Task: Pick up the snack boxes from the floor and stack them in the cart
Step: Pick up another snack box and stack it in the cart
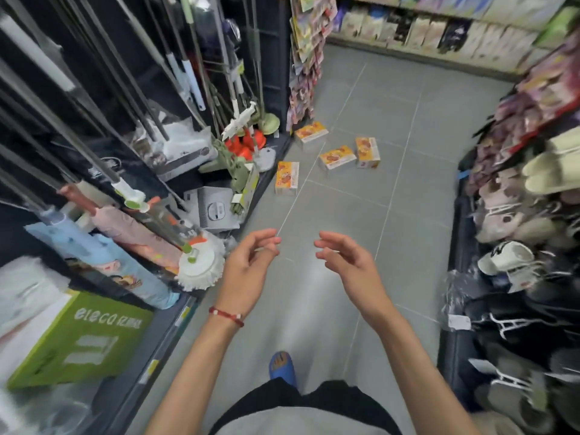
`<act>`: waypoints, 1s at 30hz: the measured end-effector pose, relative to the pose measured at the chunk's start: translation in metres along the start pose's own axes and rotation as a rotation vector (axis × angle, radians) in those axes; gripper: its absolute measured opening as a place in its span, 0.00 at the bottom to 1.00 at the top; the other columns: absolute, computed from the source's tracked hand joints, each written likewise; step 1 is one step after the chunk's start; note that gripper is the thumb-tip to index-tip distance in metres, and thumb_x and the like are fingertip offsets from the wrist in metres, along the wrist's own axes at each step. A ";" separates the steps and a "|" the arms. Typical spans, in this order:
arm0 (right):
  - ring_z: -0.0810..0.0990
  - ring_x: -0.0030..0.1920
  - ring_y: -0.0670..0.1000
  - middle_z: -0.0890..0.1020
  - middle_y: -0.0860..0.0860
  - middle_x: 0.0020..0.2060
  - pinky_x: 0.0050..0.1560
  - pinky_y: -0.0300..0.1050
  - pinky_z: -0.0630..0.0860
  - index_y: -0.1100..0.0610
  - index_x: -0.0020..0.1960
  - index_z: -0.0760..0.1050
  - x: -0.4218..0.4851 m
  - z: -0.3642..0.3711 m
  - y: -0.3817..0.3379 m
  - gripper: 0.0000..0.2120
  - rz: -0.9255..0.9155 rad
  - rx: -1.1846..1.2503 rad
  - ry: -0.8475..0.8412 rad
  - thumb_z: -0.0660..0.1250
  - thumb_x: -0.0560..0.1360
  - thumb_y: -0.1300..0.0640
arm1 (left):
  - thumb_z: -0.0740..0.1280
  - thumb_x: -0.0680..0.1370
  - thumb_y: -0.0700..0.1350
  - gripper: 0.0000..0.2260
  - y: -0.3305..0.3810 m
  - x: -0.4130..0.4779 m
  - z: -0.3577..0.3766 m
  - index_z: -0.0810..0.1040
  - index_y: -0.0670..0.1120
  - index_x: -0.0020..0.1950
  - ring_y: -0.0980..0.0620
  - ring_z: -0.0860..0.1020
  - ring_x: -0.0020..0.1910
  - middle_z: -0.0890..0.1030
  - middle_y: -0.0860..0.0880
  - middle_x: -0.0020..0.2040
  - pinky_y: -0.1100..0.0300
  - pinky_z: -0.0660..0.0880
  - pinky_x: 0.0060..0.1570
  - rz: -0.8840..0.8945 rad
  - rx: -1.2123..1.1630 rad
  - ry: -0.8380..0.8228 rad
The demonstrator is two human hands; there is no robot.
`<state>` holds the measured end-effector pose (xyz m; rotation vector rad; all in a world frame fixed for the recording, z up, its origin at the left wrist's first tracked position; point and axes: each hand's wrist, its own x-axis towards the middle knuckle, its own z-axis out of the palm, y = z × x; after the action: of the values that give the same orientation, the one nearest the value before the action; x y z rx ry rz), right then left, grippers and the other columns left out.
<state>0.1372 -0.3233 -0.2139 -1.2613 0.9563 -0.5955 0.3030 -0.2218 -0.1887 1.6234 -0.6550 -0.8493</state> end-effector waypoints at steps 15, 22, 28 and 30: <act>0.83 0.56 0.50 0.86 0.51 0.56 0.60 0.45 0.78 0.54 0.61 0.81 0.229 -0.102 -0.050 0.12 0.089 0.154 0.263 0.67 0.82 0.65 | 0.64 0.81 0.35 0.10 0.044 0.274 0.129 0.80 0.45 0.58 0.50 0.81 0.54 0.84 0.48 0.54 0.72 0.74 0.47 -0.013 0.063 -0.209; 0.84 0.56 0.47 0.87 0.51 0.58 0.58 0.39 0.79 0.53 0.63 0.81 0.351 -0.193 -0.088 0.12 0.151 0.160 0.221 0.67 0.82 0.64 | 0.64 0.82 0.36 0.10 0.073 0.394 0.224 0.80 0.48 0.57 0.54 0.82 0.51 0.84 0.49 0.55 0.70 0.75 0.46 -0.109 0.064 -0.178; 0.85 0.54 0.45 0.88 0.45 0.55 0.62 0.45 0.78 0.50 0.61 0.81 0.467 -0.266 -0.124 0.12 0.197 0.145 0.275 0.67 0.82 0.62 | 0.64 0.82 0.37 0.11 0.105 0.511 0.306 0.81 0.53 0.54 0.56 0.83 0.51 0.85 0.53 0.53 0.67 0.74 0.49 -0.103 0.041 -0.221; 0.86 0.55 0.45 0.88 0.45 0.55 0.63 0.45 0.78 0.50 0.62 0.81 0.506 -0.282 -0.132 0.12 0.204 0.133 0.283 0.67 0.82 0.61 | 0.64 0.82 0.37 0.11 0.112 0.557 0.323 0.81 0.54 0.54 0.54 0.83 0.52 0.85 0.53 0.53 0.65 0.74 0.50 -0.101 0.042 -0.209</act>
<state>0.1664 -0.9168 -0.2274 -0.9624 1.2427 -0.6752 0.3688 -0.8715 -0.2163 1.6292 -0.7455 -1.0962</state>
